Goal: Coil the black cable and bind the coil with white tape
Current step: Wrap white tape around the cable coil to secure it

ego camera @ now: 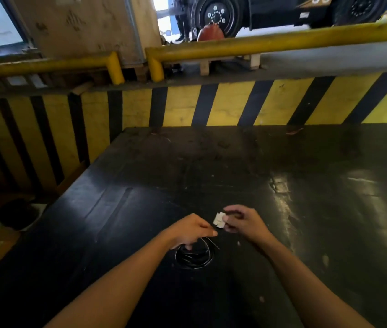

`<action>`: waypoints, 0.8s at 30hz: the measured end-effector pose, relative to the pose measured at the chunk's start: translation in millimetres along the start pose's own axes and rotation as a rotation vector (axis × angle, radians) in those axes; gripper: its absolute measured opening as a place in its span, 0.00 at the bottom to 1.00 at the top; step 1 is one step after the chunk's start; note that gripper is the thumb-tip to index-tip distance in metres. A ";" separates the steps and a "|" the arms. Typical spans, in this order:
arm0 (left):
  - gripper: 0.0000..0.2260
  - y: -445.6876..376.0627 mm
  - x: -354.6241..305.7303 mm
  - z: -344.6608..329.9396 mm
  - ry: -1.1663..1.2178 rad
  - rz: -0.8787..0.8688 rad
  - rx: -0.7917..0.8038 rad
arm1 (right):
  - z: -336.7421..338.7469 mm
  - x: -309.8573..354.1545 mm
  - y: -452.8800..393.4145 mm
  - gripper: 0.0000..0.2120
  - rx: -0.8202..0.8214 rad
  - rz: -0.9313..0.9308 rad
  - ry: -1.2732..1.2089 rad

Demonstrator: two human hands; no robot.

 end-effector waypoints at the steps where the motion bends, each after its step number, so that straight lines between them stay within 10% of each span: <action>1: 0.09 2.5 -11.4 2.9 0.027 -0.032 0.024 | 5.6 17.6 -2.9 0.11 -0.001 0.045 -0.007; 24: 0.08 63.9 -157.6 75.8 -0.040 -0.398 -0.031 | 60.4 189.4 -10.8 0.07 0.054 0.771 0.717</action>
Point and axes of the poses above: each hand's wrist, its own y-axis away from the middle knuckle, its own z-axis out of the back of the hand, x = y × z, the point moved 5 cm from there along -y, towards the middle knuckle, and after that the axes turned 15 degrees about z, right-handed, at the moved point
